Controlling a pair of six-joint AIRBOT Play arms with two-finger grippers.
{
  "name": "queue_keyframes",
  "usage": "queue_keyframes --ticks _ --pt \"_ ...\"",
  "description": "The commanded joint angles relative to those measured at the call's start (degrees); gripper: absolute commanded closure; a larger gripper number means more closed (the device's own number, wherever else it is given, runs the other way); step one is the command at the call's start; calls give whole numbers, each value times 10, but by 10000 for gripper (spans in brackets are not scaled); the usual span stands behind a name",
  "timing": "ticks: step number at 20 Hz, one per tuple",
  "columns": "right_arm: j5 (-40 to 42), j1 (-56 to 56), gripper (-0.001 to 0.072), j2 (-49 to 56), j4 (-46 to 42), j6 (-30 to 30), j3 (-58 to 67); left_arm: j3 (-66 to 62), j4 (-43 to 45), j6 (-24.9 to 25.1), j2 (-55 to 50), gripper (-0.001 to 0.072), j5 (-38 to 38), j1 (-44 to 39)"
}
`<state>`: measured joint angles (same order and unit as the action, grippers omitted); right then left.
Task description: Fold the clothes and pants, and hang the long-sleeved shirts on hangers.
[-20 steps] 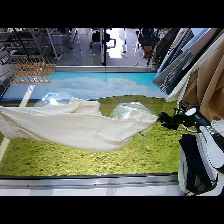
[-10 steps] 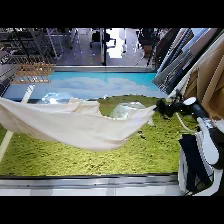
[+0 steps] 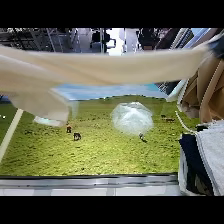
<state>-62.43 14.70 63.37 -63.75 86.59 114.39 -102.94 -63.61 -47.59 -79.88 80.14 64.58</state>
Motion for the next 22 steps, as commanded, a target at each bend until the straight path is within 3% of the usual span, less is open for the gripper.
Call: queue_keyframes --ticks 1,3,5,8,10,11,16,19,22 --pt "39 0 690 -124 -129 13 46 0 -236 61 63 690 -59 89" --pt "38 0 690 -161 -165 13 46 0 -199 61 70 691 -45 156" --pt "30 0 690 -174 -175 12 46 0 -93 61 65 689 -13 212" --pt "-24 0 690 -168 -170 12 25 0 189 61 56 689 35 239" --pt "-88 0 690 -160 -166 12 -21 0 381 32 56 690 37 194" --pt "-121 -1 690 -153 -163 12 -51 0 436 21 53 689 39 158" --pt "-160 -1 690 -143 -162 10 -236 1 520 13 -5 689 84 -45" --pt "-159 -1 690 -141 -169 8 -310 1 520 -35 -62 691 141 -89" --pt "-162 0 690 -142 -174 7 -335 1 520 -43 -94 691 174 -84"
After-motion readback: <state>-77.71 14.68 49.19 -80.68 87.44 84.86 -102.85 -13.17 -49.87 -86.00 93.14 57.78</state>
